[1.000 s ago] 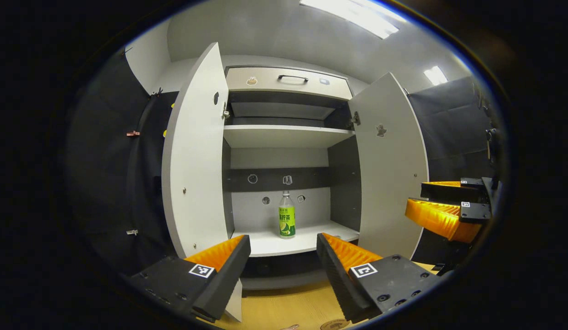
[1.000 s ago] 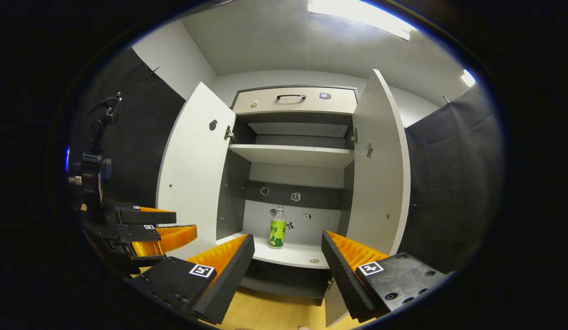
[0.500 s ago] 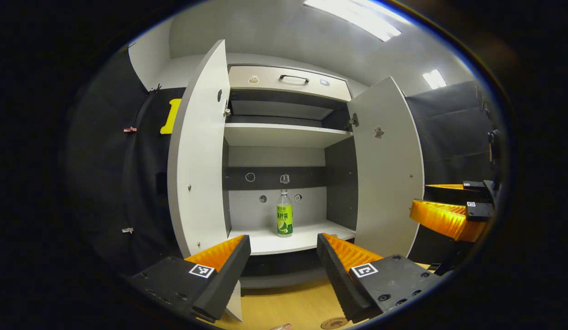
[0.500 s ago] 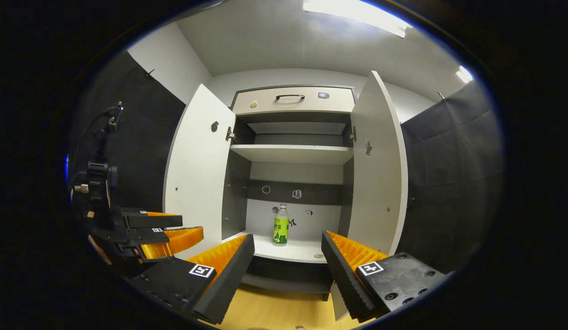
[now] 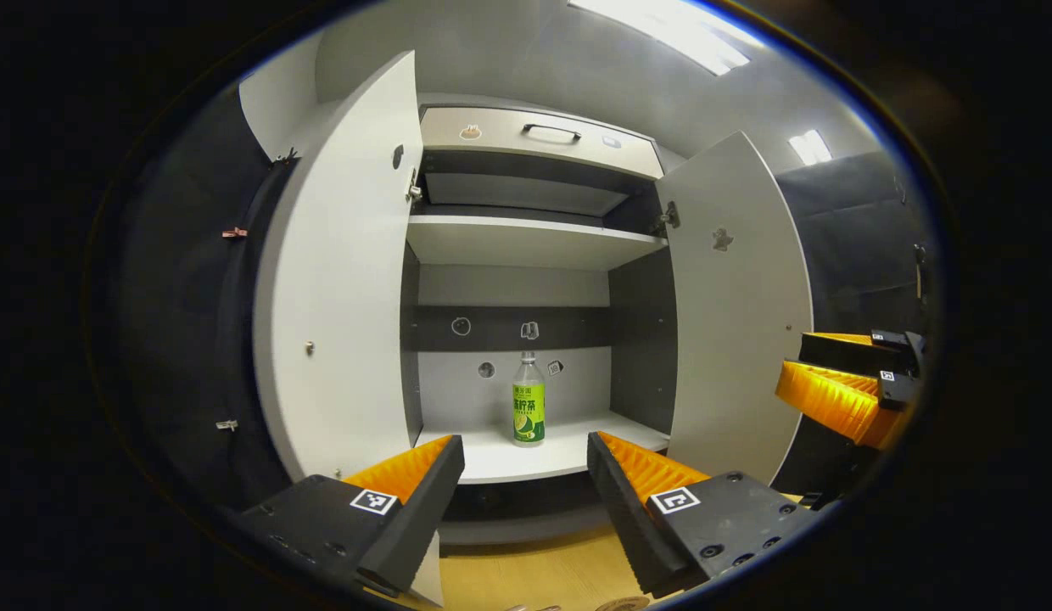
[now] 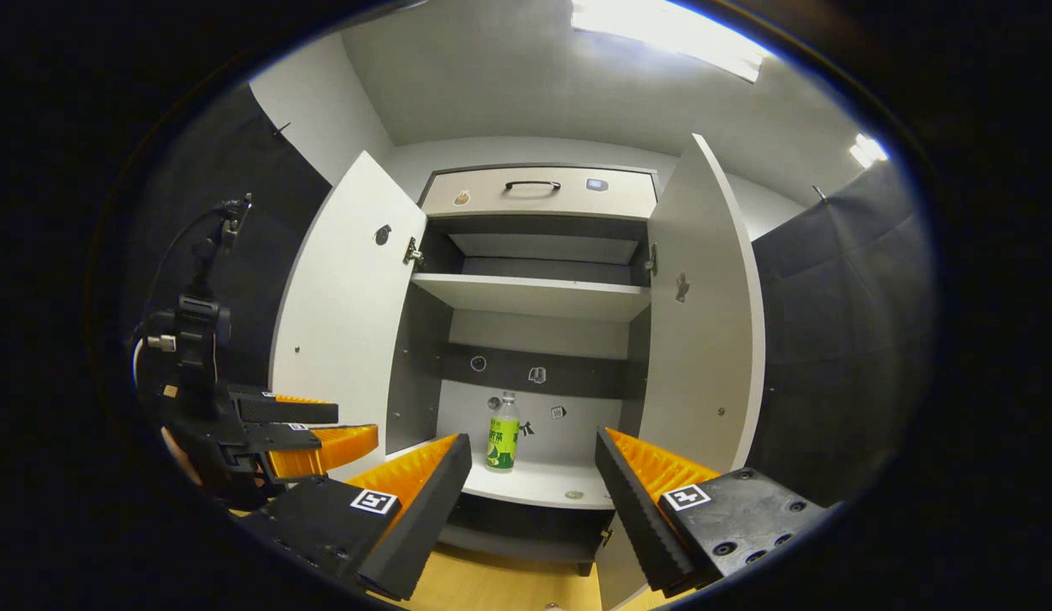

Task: Grasp the bottle in the cabinet with the left hand and place it on the coaster, then close the right door with the right hand and the left door with the left hand.

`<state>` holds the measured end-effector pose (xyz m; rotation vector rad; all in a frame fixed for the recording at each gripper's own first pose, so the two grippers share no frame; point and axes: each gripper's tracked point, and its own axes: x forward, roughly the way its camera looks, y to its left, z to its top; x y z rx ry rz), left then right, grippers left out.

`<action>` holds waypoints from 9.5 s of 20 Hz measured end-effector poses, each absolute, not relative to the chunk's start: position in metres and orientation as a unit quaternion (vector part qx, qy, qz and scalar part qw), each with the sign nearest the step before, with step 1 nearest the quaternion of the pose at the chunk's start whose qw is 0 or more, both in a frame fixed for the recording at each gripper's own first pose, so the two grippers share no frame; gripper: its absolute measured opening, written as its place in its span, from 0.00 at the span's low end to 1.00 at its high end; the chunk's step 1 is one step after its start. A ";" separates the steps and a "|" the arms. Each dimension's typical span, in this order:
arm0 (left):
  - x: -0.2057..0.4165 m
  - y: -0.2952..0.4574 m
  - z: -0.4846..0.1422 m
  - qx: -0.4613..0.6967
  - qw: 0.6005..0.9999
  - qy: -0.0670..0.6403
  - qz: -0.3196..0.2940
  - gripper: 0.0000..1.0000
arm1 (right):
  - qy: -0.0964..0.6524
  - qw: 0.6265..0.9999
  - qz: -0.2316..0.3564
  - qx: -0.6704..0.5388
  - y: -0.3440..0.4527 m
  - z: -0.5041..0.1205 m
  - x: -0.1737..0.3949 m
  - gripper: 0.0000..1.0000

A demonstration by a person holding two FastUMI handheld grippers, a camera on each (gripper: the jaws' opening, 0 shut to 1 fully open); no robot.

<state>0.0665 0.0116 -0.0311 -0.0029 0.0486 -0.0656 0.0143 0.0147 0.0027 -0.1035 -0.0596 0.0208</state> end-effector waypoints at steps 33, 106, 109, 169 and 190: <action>0.403 -0.008 -0.127 0.043 0.998 0.031 -0.035 0.92 | 0.041 0.993 0.070 -0.086 -0.019 -0.091 0.155 0.98; -0.043 -0.154 -0.426 -0.020 0.992 0.111 -0.056 0.83 | 0.168 0.981 -0.040 -0.087 -0.116 -0.233 -0.054 0.98; -0.039 -0.149 -0.422 -0.036 0.992 0.111 -0.048 0.95 | 0.166 0.981 -0.034 -0.093 -0.114 -0.231 -0.054 0.98; -0.073 0.159 -0.040 -0.008 0.981 0.061 0.183 0.96 | 0.041 0.997 -0.070 -0.007 -0.190 -0.054 0.016 0.96; -0.103 0.194 -0.039 -0.004 0.961 0.065 0.270 0.97 | 0.023 0.988 0.132 0.082 -0.042 -0.059 0.100 0.98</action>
